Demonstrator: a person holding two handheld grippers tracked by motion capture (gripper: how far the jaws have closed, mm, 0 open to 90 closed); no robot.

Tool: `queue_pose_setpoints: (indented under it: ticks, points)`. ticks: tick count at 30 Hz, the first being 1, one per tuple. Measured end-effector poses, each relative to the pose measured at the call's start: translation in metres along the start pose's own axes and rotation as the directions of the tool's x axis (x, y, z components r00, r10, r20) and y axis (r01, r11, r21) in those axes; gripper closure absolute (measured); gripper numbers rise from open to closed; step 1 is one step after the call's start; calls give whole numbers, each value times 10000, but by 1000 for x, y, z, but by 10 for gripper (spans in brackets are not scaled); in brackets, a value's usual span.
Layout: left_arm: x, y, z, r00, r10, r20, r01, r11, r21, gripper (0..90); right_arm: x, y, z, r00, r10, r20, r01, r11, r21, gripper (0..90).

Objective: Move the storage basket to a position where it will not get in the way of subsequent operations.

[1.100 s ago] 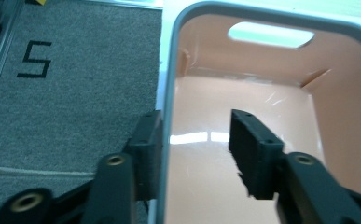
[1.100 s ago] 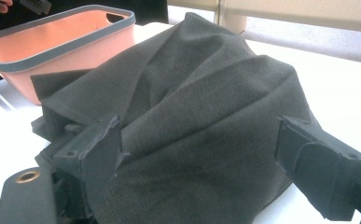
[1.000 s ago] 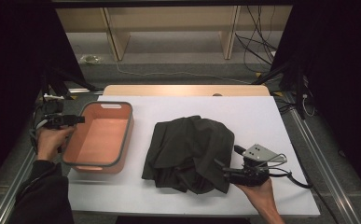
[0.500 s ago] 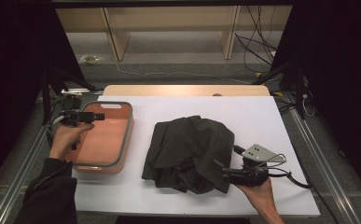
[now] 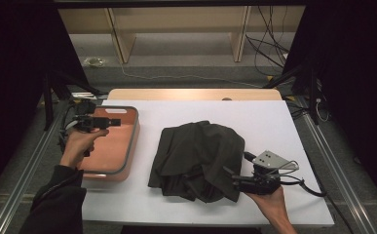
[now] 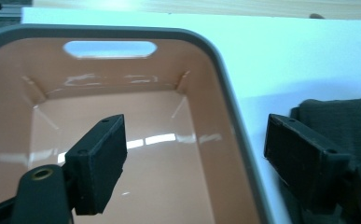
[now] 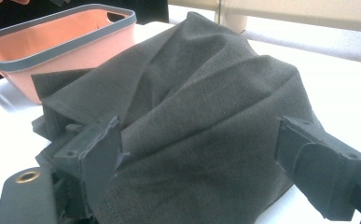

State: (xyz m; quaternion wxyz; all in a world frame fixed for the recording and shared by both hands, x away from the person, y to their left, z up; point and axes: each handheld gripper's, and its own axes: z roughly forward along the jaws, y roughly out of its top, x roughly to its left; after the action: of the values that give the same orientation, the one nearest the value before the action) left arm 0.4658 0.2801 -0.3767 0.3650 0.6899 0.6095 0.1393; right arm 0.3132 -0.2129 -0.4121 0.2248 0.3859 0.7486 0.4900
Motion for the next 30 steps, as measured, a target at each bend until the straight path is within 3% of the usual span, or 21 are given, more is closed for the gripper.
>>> queue_pose_setpoints:
  ticks: [8,13,21,30]
  points:
    - [-20,0,5,9975,297,644,-298,9996,2,192,0,0,0,10000,19,37,-19,10000,-4,159]
    - [-28,-1,7,9959,404,806,-407,9992,23,191,0,0,0,10000,23,39,-23,10000,-2,159]
    - [-47,-3,12,9899,689,1236,-717,9973,183,181,1,0,1,10000,-6,14,6,10000,8,159]
    - [-61,-8,20,9831,747,1673,-812,9962,322,174,1,0,2,10000,17,46,-17,10000,68,157]
